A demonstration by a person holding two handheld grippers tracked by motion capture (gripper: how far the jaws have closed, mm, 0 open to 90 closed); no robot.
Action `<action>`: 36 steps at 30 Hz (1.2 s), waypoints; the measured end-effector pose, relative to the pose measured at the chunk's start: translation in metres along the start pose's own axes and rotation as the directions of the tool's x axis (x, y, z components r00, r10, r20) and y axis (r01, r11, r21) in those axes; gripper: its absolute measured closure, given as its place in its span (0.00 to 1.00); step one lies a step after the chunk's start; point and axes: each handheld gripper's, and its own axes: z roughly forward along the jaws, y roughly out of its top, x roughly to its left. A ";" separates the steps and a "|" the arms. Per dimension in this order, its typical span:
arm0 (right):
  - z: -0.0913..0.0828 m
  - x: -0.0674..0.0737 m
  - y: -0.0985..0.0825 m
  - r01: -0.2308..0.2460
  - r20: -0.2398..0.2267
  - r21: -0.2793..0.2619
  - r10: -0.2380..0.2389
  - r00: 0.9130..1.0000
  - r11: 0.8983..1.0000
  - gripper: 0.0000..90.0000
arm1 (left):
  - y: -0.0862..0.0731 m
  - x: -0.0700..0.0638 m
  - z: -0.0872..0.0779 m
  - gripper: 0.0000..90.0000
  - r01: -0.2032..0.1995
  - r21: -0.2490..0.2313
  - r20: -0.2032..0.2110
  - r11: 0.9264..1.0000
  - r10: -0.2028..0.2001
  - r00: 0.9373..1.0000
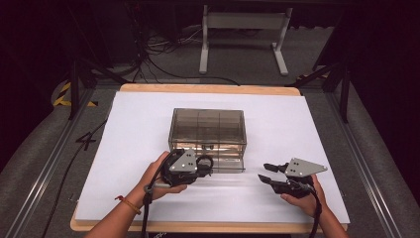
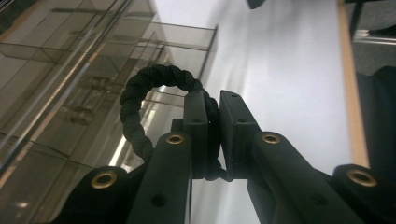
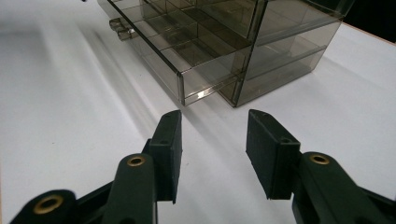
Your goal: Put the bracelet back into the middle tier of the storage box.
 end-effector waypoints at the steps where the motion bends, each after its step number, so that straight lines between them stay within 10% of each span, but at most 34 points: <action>1: 0.000 0.000 0.000 0.002 -0.001 0.002 -0.002 1.000 1.000 0.63 | 0.001 0.002 0.002 0.91 0.005 0.001 -0.001 1.000 -0.005 1.000; 36: -0.005 -0.002 0.001 0.005 0.006 -0.005 -0.005 1.000 1.000 0.63 | 0.004 0.024 0.031 0.86 0.118 0.049 -0.045 0.992 -0.116 0.992</action>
